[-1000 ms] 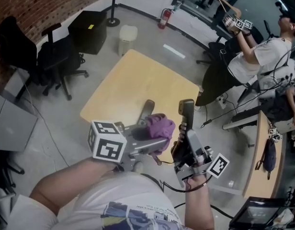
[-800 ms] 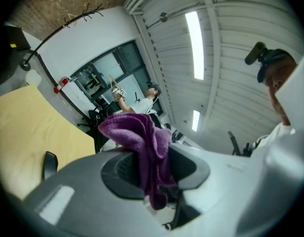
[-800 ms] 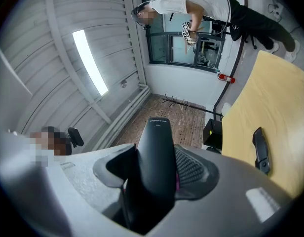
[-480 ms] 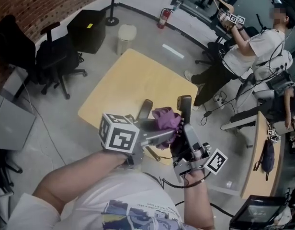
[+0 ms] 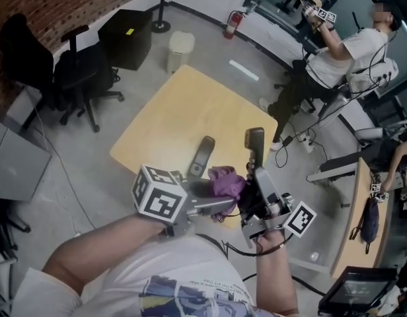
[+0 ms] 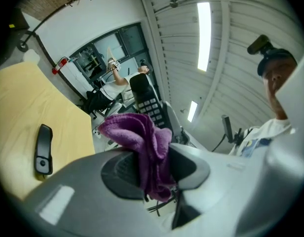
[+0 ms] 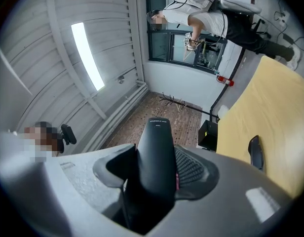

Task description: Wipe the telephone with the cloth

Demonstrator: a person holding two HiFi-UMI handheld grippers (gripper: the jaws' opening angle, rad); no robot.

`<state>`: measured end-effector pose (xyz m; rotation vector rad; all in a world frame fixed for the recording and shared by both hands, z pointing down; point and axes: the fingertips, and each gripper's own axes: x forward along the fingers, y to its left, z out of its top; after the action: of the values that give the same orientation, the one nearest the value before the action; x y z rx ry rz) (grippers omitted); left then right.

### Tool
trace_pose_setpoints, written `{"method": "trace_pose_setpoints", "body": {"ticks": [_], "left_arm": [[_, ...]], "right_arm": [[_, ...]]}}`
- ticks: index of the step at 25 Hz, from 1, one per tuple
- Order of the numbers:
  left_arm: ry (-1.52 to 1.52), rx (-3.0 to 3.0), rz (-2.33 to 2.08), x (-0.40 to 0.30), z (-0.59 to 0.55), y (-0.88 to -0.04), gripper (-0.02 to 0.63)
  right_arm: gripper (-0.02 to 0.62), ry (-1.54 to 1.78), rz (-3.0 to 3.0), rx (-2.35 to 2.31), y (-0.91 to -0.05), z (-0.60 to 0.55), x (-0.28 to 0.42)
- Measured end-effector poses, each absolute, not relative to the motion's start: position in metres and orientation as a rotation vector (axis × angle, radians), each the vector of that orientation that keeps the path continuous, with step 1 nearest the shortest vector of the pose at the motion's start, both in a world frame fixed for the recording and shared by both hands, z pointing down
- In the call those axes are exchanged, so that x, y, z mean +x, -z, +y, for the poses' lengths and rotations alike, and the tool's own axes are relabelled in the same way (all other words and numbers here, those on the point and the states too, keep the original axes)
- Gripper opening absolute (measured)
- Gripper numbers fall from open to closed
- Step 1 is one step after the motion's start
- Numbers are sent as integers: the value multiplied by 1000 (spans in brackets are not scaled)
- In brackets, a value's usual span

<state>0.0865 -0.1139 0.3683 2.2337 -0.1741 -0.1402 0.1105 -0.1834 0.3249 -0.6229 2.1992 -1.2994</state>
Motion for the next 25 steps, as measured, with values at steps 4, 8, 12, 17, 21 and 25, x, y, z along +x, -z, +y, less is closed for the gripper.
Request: {"method": "trace_pose_setpoints", "body": {"ticks": [4,8,12,17,21,25], "left_arm": [[95,2260,-159,80,-103,-375,146],[48,2279,-136,78,-91,-382,147],[149,2220,-254,57,-118,-378,147],[304,2197,-421,38,-174,-358,146],[333,2173,-447,45,-191,-355,146],[303,2162,-378,59,-175,-361,147]], "right_arm": [[245,1323,2191,-596,-325,-185,104],[245,1331,2176,-559,-324,-183,108],[245,1345,2166,-529,-321,-181,105],[245,1366,2172,-515,-323,-179,94],[245,1368,2165,-518,-324,-175,93],[245,1349,2173,-549,-325,-175,94]]}}
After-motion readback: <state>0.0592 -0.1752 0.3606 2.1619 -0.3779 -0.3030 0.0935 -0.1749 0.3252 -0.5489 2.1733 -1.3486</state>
